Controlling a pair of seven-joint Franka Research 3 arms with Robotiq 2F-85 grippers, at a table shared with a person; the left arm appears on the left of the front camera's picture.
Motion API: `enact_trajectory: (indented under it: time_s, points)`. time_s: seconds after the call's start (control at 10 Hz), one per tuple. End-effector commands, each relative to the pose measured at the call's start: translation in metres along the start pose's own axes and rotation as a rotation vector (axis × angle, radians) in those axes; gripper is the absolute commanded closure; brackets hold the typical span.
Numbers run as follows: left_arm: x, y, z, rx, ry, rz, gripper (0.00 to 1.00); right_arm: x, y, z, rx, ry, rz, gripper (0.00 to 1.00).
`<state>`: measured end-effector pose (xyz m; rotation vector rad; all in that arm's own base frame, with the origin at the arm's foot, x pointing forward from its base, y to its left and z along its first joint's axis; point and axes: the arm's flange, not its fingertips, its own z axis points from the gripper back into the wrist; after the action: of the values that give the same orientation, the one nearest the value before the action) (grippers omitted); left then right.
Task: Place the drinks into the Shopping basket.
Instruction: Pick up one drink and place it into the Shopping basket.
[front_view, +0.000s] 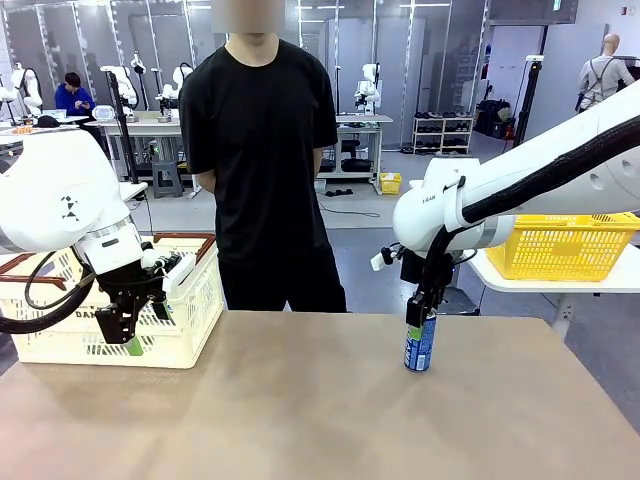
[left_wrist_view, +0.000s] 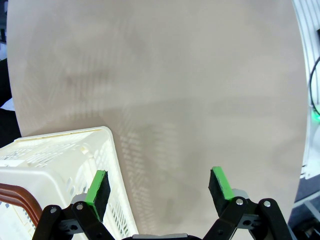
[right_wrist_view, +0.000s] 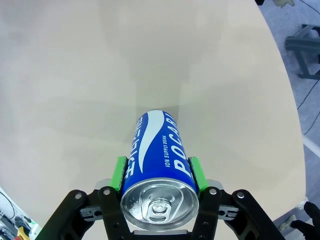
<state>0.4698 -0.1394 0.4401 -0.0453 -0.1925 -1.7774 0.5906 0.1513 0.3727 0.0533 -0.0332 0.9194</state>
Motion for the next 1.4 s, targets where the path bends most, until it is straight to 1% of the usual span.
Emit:
enact_trajectory:
  time_s: [0.0, 0.1, 0.3, 0.6, 0.8, 0.9, 1.1, 1.3]
  points:
    - [-0.001, -0.002, 0.001, -0.011, 0.012, -0.003, 0.00, 0.001, -0.003, 0.000, -0.013, 0.010, 0.021, 0.63]
    - [-0.001, -0.002, 0.001, -0.011, 0.012, -0.003, 0.00, 0.000, 0.000, 0.002, -0.011, 0.004, 0.027, 0.83]
    - [-0.001, -0.002, 0.001, -0.011, 0.012, -0.003, 0.00, -0.001, 0.019, 0.020, -0.041, -0.017, -0.012, 0.82]
    - [-0.001, -0.002, 0.001, -0.011, 0.012, -0.003, 0.00, -0.006, 0.072, 0.086, -0.150, -0.058, -0.079, 0.82]
    - [-0.001, -0.002, 0.001, -0.011, 0.012, -0.003, 0.00, -0.010, 0.105, 0.113, -0.193, -0.091, -0.090, 0.82]
    - [-0.001, -0.002, 0.001, -0.011, 0.012, -0.003, 0.00, -0.010, 0.117, 0.118, -0.199, -0.106, -0.069, 0.82]
    - [-0.001, -0.002, 0.001, -0.011, 0.012, -0.003, 0.00, -0.004, 0.145, 0.118, -0.223, -0.134, 0.017, 0.82]
    - [-0.001, -0.002, 0.001, -0.011, 0.012, -0.003, 0.00, 0.021, 0.171, 0.100, -0.232, -0.146, 0.125, 0.82]
